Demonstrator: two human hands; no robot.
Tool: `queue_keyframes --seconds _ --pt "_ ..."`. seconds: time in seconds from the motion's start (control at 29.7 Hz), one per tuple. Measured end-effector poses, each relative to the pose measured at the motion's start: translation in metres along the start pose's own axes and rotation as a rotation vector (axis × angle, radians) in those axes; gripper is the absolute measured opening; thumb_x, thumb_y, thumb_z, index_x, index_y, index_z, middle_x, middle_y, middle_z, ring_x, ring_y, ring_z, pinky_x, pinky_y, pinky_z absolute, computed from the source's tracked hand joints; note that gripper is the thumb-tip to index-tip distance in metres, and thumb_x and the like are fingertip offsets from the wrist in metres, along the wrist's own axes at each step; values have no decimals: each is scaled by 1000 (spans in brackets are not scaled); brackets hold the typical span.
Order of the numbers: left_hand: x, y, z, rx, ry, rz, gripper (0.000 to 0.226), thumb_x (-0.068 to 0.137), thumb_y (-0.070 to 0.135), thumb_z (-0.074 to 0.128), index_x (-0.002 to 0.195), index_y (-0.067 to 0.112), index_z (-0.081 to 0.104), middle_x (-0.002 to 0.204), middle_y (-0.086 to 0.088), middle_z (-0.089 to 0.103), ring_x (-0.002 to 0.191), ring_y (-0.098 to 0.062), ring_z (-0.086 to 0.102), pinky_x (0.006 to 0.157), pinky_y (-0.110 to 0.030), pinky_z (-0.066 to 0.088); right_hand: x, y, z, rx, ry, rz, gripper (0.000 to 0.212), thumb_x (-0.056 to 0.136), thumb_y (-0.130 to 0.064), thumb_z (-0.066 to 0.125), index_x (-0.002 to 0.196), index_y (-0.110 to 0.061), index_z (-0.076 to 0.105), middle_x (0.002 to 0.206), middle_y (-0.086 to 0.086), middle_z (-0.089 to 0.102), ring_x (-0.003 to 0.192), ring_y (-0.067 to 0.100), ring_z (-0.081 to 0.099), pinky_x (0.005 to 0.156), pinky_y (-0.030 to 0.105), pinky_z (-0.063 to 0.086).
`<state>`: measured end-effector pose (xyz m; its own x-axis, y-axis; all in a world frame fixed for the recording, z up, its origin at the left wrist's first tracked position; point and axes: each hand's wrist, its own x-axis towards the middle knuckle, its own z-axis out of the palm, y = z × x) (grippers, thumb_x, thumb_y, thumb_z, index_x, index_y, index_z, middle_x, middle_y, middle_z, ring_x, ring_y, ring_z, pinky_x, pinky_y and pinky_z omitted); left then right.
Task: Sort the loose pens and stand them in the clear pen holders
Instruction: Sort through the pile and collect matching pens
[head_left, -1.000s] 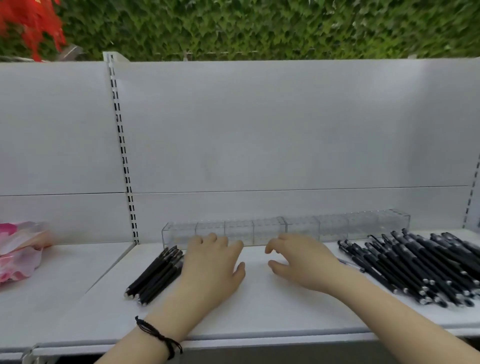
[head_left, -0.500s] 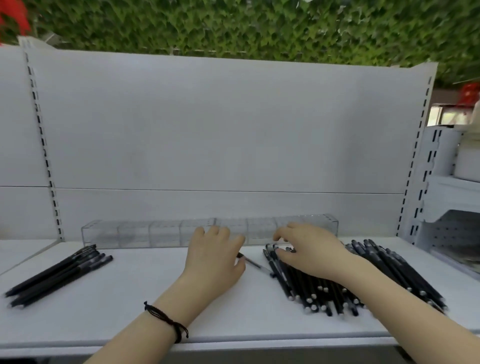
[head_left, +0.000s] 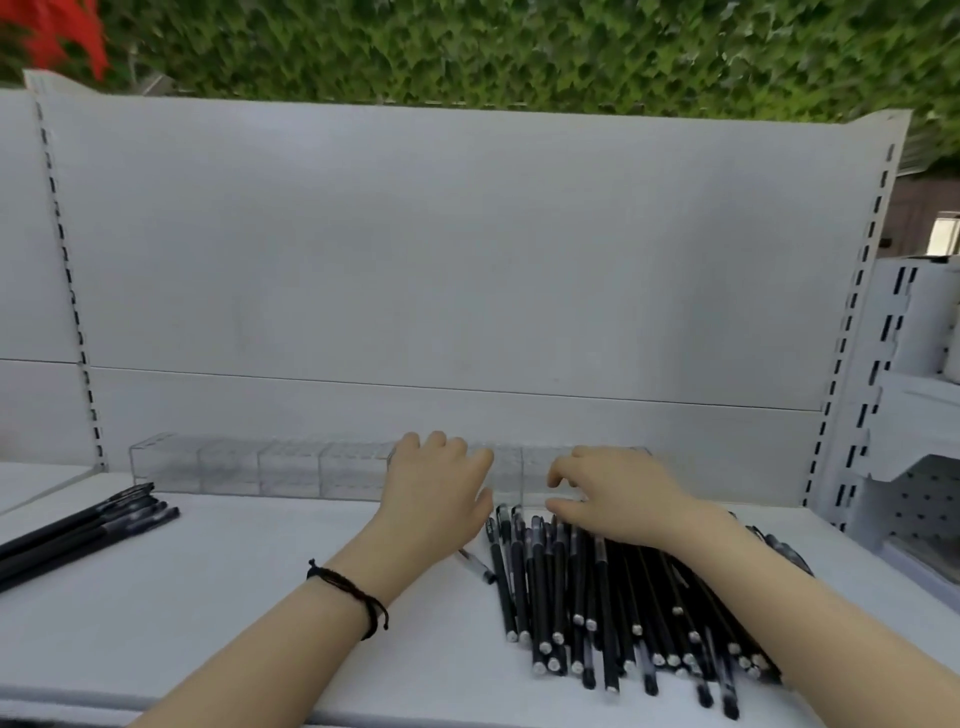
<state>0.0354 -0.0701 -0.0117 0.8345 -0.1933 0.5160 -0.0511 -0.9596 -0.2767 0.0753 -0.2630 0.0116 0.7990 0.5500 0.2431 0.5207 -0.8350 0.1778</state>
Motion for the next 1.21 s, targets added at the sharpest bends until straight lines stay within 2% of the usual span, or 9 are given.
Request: queue_keyframes --seconds 0.1,0.2,0.4,0.57,0.71,0.81,0.94,1.11,1.21 --pt "8 3 6 -83 27 4 37 97 45 33 119 23 54 104 3 64 101 -21 56 80 -35 35 9 3 1 208 -120 14 48 90 -64 44 110 -26 66 107 -7 66 98 12 59 87 34 49" --pt "5 6 12 -257 40 -26 33 96 47 35 113 29 58 101 9 67 98 -14 59 82 -32 40 14 3 3 392 -230 -15 51 83 -69 53 99 -25 71 92 -13 67 86 5 60 80 26 49" --pt "-3 12 20 -695 -71 -217 19 91 40 49 90 29 64 81 12 68 79 -6 62 72 -29 51 18 8 11 524 -282 -44 38 79 -54 71 93 -19 74 88 -2 73 81 12 65 79 31 50" --pt "2 13 23 -1088 -97 -299 25 92 31 52 73 24 67 68 6 69 69 -10 65 66 -30 50 20 6 5 1024 -137 -21 24 79 -33 77 88 -11 71 81 -2 68 76 5 59 78 21 45" --pt "0 19 11 -1601 -190 -397 30 99 25 49 91 6 71 80 -9 73 70 -12 67 58 -25 52 27 2 -9 1168 -6 -21 22 81 -17 76 98 -5 69 76 -2 67 72 5 61 72 11 46" --pt "-2 19 8 -1876 -298 -426 31 92 29 59 101 1 70 84 -18 71 73 -22 65 56 -26 52 31 -3 -10 1189 59 -17 21 83 -17 74 100 -5 69 74 -1 68 71 6 62 71 12 48" --pt "-2 17 8 -2056 -298 -497 21 92 20 59 100 3 69 69 -5 64 60 -14 60 57 -24 52 29 2 -2 1114 46 36 23 89 -33 67 98 -12 69 81 3 71 72 7 64 69 20 49" --pt "1 16 13 -2151 -308 -689 23 100 19 46 100 5 65 61 0 51 48 -12 51 51 -25 44 18 14 6 696 -239 -65 34 80 -51 71 102 -25 71 88 -11 69 81 2 61 78 22 47" --pt "1 19 15 -2153 -322 -701 23 99 19 46 98 5 65 60 0 51 46 -12 48 47 -23 43 15 8 9 553 -351 -98 47 78 -54 72 116 -27 66 87 -17 62 79 -1 56 71 17 41"
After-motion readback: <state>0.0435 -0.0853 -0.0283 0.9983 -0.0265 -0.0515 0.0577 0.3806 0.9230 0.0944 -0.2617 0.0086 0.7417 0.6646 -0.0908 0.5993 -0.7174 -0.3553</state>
